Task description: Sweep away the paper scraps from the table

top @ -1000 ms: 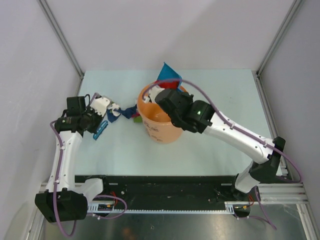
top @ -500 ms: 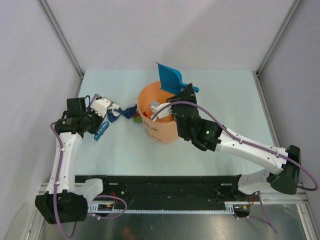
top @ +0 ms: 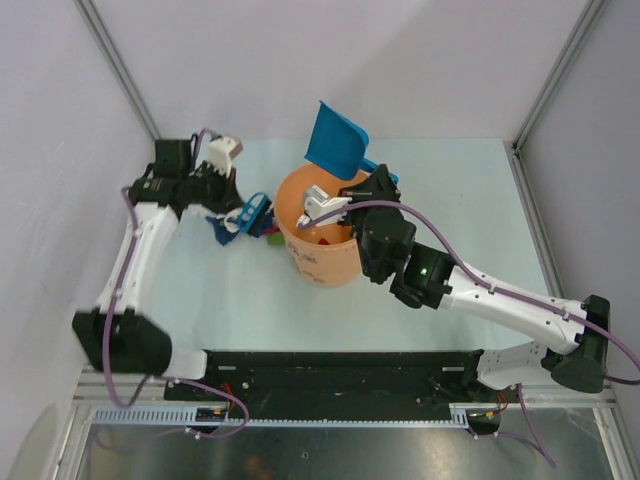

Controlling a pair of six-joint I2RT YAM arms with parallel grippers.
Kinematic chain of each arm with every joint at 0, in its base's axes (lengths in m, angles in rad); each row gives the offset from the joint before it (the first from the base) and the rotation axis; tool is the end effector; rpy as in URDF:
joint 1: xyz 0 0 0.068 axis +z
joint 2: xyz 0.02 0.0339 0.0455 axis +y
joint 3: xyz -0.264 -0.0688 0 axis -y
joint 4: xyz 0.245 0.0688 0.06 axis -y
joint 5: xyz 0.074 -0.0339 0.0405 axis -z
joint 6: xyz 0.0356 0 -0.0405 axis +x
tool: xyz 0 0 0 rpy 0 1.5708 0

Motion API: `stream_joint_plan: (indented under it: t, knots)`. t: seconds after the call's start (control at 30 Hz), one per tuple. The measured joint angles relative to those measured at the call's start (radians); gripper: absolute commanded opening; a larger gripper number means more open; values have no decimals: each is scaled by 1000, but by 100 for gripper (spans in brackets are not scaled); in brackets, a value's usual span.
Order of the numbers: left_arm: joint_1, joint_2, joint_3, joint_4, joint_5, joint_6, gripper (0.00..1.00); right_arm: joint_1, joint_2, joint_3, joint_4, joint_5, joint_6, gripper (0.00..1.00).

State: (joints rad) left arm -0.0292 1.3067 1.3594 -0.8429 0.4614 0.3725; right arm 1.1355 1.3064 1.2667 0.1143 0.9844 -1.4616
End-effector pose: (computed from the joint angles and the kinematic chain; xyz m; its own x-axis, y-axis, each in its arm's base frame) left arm 0.2665 -0.0236 0.3659 -0.5380 0.3417 -0.7706 0.5745 0.8176 -0.0385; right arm 0.1499 0.2519 0.4255 0.1540 -0.9733 -0.1704 0.0147 0.1747 -0.9845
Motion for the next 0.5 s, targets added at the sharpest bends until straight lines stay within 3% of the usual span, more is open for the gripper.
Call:
stream_joint_plan:
  t: [0.2, 0.5]
  knots:
    - [-46, 357, 240, 107, 75, -259, 0, -2, -5, 1, -128, 30, 187, 0]
    - [-103, 698, 497, 203, 156, -497, 0, -6, -5, 1, -280, 57, 346, 0]
